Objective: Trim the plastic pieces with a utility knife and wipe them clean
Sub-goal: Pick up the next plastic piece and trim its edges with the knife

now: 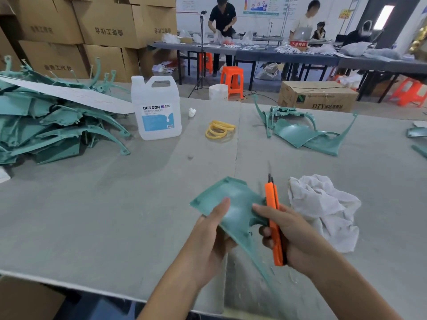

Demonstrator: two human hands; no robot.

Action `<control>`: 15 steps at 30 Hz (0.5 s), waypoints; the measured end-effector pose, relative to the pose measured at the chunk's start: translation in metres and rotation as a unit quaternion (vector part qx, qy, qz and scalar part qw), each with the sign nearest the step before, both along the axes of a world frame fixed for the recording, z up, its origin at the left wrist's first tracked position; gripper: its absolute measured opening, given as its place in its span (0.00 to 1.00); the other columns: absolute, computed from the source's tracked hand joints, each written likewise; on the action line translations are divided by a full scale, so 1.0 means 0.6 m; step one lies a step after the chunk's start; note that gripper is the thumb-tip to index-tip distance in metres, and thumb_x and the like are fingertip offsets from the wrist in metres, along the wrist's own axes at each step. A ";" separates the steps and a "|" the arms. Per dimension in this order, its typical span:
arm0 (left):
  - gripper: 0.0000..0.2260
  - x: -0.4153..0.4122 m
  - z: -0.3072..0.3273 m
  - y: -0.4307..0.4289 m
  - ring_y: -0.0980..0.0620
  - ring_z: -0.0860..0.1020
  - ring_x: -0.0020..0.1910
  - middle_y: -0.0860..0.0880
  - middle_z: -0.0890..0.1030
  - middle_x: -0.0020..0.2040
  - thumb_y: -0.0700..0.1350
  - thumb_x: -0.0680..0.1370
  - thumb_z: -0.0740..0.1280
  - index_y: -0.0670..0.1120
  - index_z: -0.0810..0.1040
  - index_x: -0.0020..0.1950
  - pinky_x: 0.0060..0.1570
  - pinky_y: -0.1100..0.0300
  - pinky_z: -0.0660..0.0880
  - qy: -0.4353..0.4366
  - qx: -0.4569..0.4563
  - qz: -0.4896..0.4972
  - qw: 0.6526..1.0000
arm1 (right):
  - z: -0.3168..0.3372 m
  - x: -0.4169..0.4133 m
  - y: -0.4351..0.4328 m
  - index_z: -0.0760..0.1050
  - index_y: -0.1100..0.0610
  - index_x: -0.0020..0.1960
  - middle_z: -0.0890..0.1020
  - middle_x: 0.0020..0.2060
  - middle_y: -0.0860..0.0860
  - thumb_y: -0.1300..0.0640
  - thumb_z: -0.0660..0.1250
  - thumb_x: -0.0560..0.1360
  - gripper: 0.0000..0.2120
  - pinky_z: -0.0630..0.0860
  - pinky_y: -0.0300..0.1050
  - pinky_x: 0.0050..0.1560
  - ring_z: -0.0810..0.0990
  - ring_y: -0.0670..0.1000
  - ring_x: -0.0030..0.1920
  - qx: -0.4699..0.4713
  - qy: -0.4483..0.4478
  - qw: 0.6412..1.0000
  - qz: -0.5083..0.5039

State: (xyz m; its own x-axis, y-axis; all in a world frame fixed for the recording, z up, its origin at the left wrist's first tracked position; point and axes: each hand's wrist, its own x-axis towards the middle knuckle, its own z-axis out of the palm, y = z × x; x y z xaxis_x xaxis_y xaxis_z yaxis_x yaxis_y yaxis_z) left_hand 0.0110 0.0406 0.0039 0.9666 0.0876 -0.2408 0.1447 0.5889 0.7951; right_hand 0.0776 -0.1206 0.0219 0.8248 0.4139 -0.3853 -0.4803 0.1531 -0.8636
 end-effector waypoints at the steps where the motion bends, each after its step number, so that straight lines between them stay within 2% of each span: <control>1: 0.19 0.000 0.011 -0.003 0.38 0.81 0.58 0.38 0.82 0.60 0.53 0.79 0.66 0.43 0.83 0.62 0.59 0.43 0.79 0.001 -0.010 0.012 1.000 | 0.000 -0.008 0.003 0.79 0.57 0.48 0.81 0.36 0.55 0.56 0.78 0.67 0.13 0.68 0.38 0.20 0.72 0.47 0.25 -0.003 -0.006 1.000 0.013; 3: 0.17 -0.001 0.028 -0.006 0.34 0.79 0.61 0.37 0.83 0.58 0.46 0.80 0.62 0.39 0.80 0.63 0.64 0.40 0.74 0.024 -0.022 0.037 0.999 | 0.010 -0.015 0.001 0.79 0.58 0.53 0.84 0.42 0.57 0.52 0.76 0.72 0.14 0.70 0.40 0.23 0.76 0.50 0.28 -0.053 -0.045 0.997 0.035; 4: 0.17 -0.002 0.033 -0.006 0.34 0.80 0.60 0.37 0.83 0.57 0.44 0.80 0.60 0.38 0.79 0.63 0.63 0.39 0.74 0.032 -0.031 0.042 0.998 | 0.017 -0.014 -0.004 0.79 0.55 0.55 0.85 0.44 0.54 0.47 0.75 0.74 0.15 0.71 0.41 0.25 0.78 0.50 0.30 -0.109 -0.085 0.989 0.043; 6: 0.17 -0.007 0.046 -0.002 0.36 0.82 0.57 0.37 0.84 0.56 0.43 0.80 0.59 0.37 0.80 0.62 0.63 0.37 0.74 0.042 -0.048 0.048 0.997 | 0.034 -0.008 -0.014 0.78 0.46 0.55 0.84 0.43 0.43 0.40 0.69 0.77 0.13 0.75 0.42 0.29 0.81 0.49 0.33 -0.225 -0.189 0.955 0.036; 9: 0.17 -0.015 0.064 0.004 0.37 0.83 0.52 0.36 0.84 0.55 0.42 0.77 0.60 0.37 0.84 0.57 0.62 0.36 0.73 0.046 -0.065 0.038 0.996 | 0.061 0.001 -0.024 0.77 0.40 0.53 0.83 0.41 0.41 0.39 0.63 0.79 0.08 0.76 0.43 0.29 0.80 0.46 0.33 -0.309 -0.324 0.894 0.015; 12: 0.18 -0.017 0.075 -0.004 0.39 0.82 0.45 0.35 0.84 0.54 0.37 0.75 0.58 0.37 0.80 0.61 0.49 0.42 0.75 0.037 -0.040 0.044 0.998 | 0.080 -0.003 -0.016 0.74 0.35 0.55 0.83 0.40 0.42 0.40 0.63 0.79 0.06 0.76 0.44 0.33 0.80 0.46 0.35 -0.359 -0.425 0.829 0.065; 15: 0.18 -0.019 0.079 -0.014 0.44 0.79 0.36 0.39 0.82 0.42 0.32 0.73 0.56 0.38 0.76 0.59 0.34 0.55 0.76 0.047 0.042 0.081 0.995 | 0.088 -0.009 0.000 0.74 0.35 0.58 0.83 0.37 0.44 0.41 0.63 0.80 0.07 0.78 0.49 0.39 0.79 0.46 0.35 -0.378 -0.477 0.789 0.080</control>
